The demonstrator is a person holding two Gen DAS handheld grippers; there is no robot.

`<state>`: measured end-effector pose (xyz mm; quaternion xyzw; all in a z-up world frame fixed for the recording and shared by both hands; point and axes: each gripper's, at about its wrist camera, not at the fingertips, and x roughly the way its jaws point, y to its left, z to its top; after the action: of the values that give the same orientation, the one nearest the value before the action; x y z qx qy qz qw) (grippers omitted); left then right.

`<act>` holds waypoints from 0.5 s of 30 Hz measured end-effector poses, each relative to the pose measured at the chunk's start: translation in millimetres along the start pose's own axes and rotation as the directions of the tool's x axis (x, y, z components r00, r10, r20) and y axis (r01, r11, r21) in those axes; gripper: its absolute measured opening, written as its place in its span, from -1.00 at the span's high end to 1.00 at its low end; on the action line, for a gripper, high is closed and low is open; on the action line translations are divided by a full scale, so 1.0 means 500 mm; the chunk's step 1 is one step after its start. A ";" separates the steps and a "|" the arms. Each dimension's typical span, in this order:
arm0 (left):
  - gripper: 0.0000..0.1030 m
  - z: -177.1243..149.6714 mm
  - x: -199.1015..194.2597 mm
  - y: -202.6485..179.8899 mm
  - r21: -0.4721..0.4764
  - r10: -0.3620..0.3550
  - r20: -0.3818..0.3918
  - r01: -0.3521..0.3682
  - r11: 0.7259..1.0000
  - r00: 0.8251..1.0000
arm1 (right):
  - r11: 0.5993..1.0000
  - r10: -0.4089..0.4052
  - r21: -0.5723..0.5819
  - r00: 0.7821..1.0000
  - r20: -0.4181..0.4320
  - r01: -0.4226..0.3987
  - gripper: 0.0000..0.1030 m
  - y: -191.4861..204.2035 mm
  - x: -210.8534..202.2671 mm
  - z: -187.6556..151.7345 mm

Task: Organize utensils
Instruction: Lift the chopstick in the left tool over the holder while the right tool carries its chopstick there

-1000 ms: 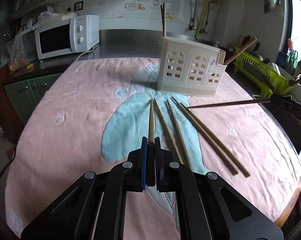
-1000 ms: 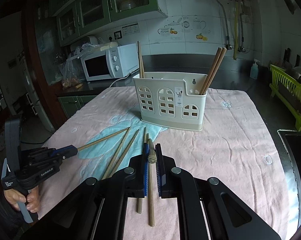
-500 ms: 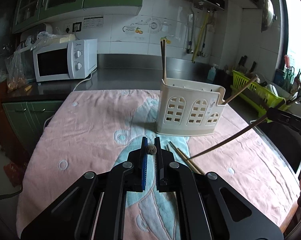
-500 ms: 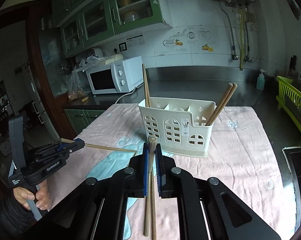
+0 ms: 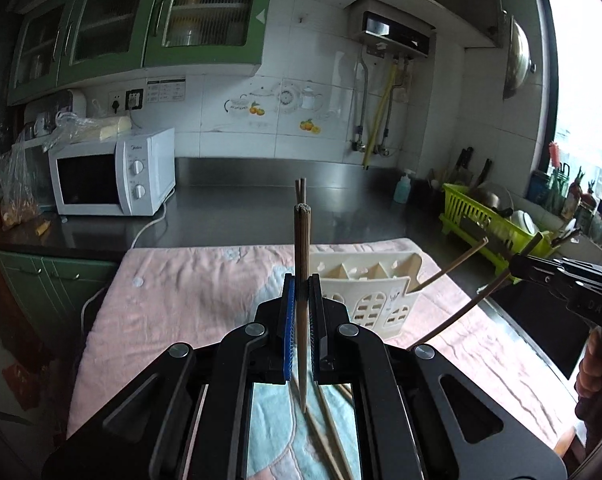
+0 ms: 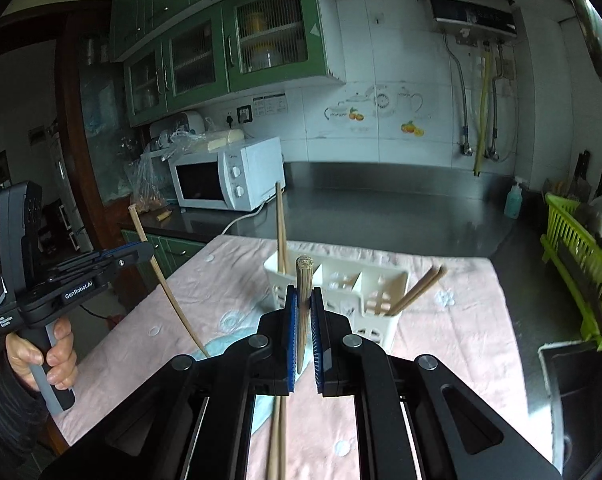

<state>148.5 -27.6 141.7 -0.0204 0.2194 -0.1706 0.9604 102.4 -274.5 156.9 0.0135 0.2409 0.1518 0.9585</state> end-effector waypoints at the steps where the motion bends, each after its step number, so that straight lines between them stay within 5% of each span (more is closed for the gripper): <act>1: 0.90 0.019 0.001 -0.005 0.004 -0.003 0.014 0.003 1.000 1.000 | 1.000 -0.005 -0.003 1.000 0.008 0.005 0.87 -0.005 -0.005 0.012; 8: 0.90 0.142 0.007 -0.040 0.001 -0.036 0.138 0.037 0.999 0.990 | 0.999 -0.031 -0.007 0.998 0.062 0.032 0.87 -0.048 -0.051 0.107; 15: 0.90 0.210 0.073 -0.065 -0.009 -0.030 0.179 0.032 0.999 0.983 | 0.995 -0.095 0.001 0.990 0.101 0.095 0.87 -0.096 -0.059 0.163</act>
<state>214.2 -74.1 225.0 -0.0447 0.1329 -0.1816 0.9733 129.4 -325.1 237.6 0.0077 0.1921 0.1057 0.9756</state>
